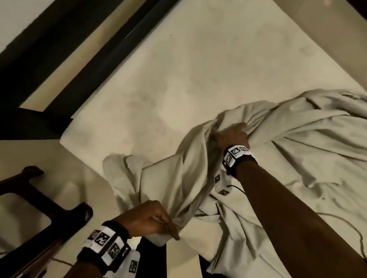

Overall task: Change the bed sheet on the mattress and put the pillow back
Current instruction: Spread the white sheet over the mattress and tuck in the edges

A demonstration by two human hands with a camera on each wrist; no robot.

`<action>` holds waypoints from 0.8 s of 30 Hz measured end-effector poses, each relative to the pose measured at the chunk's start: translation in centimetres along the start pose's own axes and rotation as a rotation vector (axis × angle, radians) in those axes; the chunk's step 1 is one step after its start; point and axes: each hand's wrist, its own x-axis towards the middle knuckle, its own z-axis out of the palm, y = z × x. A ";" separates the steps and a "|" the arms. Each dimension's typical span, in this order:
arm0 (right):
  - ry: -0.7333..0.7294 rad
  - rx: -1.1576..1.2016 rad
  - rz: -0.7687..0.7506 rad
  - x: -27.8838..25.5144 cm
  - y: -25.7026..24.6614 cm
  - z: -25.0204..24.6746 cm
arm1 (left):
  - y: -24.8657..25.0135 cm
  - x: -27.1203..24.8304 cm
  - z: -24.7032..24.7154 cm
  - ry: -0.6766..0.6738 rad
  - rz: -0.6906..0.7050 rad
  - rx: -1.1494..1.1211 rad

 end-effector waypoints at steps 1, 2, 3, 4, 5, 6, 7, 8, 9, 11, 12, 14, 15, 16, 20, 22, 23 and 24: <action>-0.001 0.051 0.053 0.4 0.7 0.0 | 0.1 -0.8 -0.6 0.023 0.015 -0.048; -0.004 0.069 0.064 0.4 1.5 -0.5 | 0.0 -1.6 -1.2 0.067 0.030 -0.108; -0.017 0.032 0.040 0.3 2.3 -1.1 | -0.1 -2.4 -1.8 0.126 0.037 -0.174; -0.019 0.061 0.052 0.4 3.5 -1.7 | -0.1 -3.1 -2.4 0.195 0.033 -0.225; -0.033 0.079 0.078 0.1 4.4 -2.4 | -0.3 -3.7 -3.1 0.281 0.032 -0.239; -0.031 0.115 0.101 0.1 5.4 -3.0 | -0.6 -4.0 -3.7 0.379 0.014 -0.208; -0.026 0.161 0.148 0.1 6.6 -3.7 | -1.2 -4.0 -4.2 0.485 -0.025 -0.161; -0.023 0.234 0.172 -0.1 7.3 -4.3 | -1.7 -3.9 -4.8 0.561 -0.079 -0.094; -0.024 0.267 0.144 -0.1 8.6 -5.0 | -2.4 -3.4 -5.1 0.591 -0.117 -0.030; -0.133 0.358 0.050 -1.1 10.2 -5.7 | -4.0 -2.2 -5.5 0.585 -0.178 0.084; -0.155 0.492 0.050 -1.2 11.1 -6.1 | -4.5 -1.3 -5.4 0.576 -0.223 0.143; -0.182 0.956 0.077 -2.5 12.6 -6.9 | -5.0 0.4 -4.9 0.547 -0.334 0.263; -0.236 1.170 -0.053 -4.0 13.1 -7.8 | -5.1 1.0 -4.7 0.540 -0.410 0.335; -0.223 1.400 -0.073 -5.1 14.2 -8.8 | -4.9 1.5 -4.4 0.542 -0.490 0.400; 0.038 1.891 0.016 -8.7 18.3 -13.4 | -4.9 0.8 -4.7 0.833 -0.590 0.433; -0.039 2.099 0.123 -9.5 21.1 -14.4 | -4.4 0.7 -4.0 0.903 -0.484 0.379; -0.056 2.075 0.165 -9.3 21.5 -14.4 | -3.7 0.8 -3.7 0.910 -0.423 0.366; -0.067 2.008 0.172 -9.6 20.9 -14.6 | -3.1 1.2 -3.2 0.914 -0.398 0.343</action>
